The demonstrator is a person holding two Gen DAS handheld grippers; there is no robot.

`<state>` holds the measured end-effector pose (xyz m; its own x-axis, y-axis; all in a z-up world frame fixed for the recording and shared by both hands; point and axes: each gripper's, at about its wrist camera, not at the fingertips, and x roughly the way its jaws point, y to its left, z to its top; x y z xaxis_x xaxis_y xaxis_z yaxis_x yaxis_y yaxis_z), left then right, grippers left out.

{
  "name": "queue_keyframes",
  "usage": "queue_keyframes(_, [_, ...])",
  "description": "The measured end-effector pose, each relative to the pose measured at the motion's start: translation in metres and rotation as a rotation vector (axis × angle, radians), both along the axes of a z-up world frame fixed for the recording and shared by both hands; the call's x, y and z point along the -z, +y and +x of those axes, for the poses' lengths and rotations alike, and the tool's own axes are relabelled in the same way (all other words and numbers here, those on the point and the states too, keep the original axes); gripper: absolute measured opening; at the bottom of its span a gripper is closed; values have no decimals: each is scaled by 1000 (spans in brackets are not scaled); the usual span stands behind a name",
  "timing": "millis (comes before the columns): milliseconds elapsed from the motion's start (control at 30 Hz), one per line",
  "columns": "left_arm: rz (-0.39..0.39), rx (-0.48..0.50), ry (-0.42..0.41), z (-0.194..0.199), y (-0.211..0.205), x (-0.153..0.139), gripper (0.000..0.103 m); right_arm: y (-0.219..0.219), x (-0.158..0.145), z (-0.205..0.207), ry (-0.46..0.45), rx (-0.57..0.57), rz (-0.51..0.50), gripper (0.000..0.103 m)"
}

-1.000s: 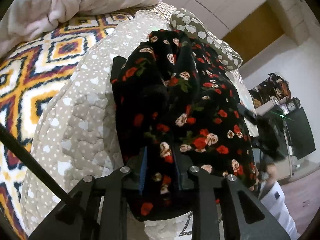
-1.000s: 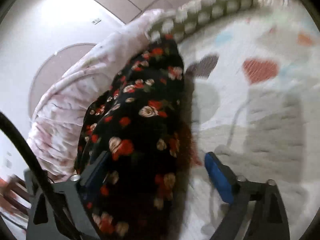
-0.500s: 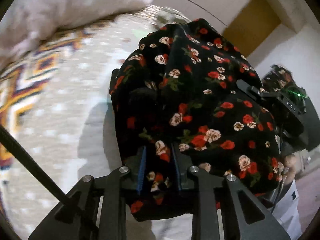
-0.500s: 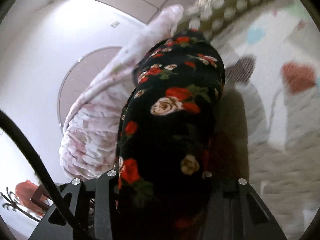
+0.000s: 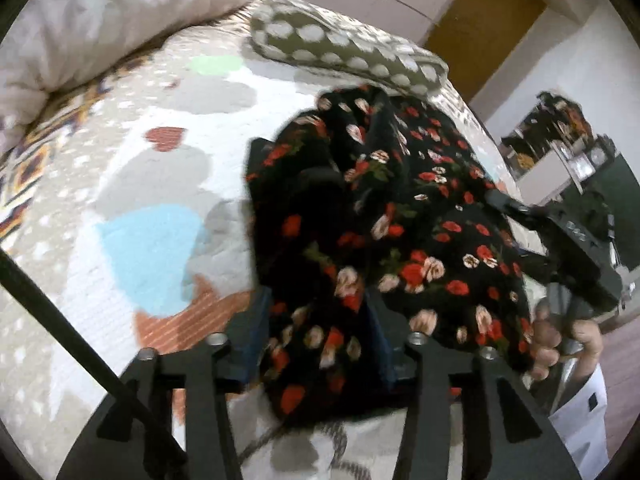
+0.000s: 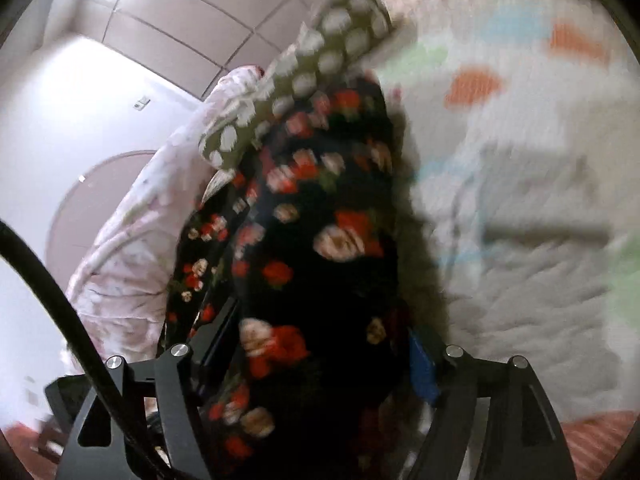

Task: Fold large clothes

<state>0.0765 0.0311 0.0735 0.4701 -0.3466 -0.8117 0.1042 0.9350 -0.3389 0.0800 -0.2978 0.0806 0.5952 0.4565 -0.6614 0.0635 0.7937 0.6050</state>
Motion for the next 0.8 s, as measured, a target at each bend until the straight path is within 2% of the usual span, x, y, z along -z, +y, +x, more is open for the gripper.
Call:
queue_keyframes(100, [10, -27, -38, -23, 20, -13, 59, -4, -44, -20, -92, -10, -116, 76])
queue_keyframes(200, [15, -69, -74, -48, 38, -23, 62, 13, -61, -38, -107, -87, -115, 29])
queue_keyframes(233, [15, -80, -82, -59, 43, -26, 62, 25, -58, -46, -95, -123, -103, 25])
queue_keyframes(333, [30, -96, -116, -86, 54, -33, 64, 58, -35, -63, -56, -201, -147, 25])
queue_keyframes(433, [99, -119, -196, -108, 62, -44, 74, 77, -16, -73, -57, -216, -318, 25])
queue_keyframes(533, [179, -152, -314, -130, 69, -57, 88, 86, -35, -73, -37, -193, -390, 26])
queue_keyframes(600, [212, -174, -370, -140, 72, -62, 96, 103, -57, -72, -101, -210, -394, 26])
queue_keyframes(700, [228, -202, -419, -153, 78, -68, 96, 126, -68, -61, -151, -254, -351, 26])
queue_keyframes(800, [233, -215, -414, -159, 84, -69, 96, 149, -49, -27, -88, -269, -262, 26])
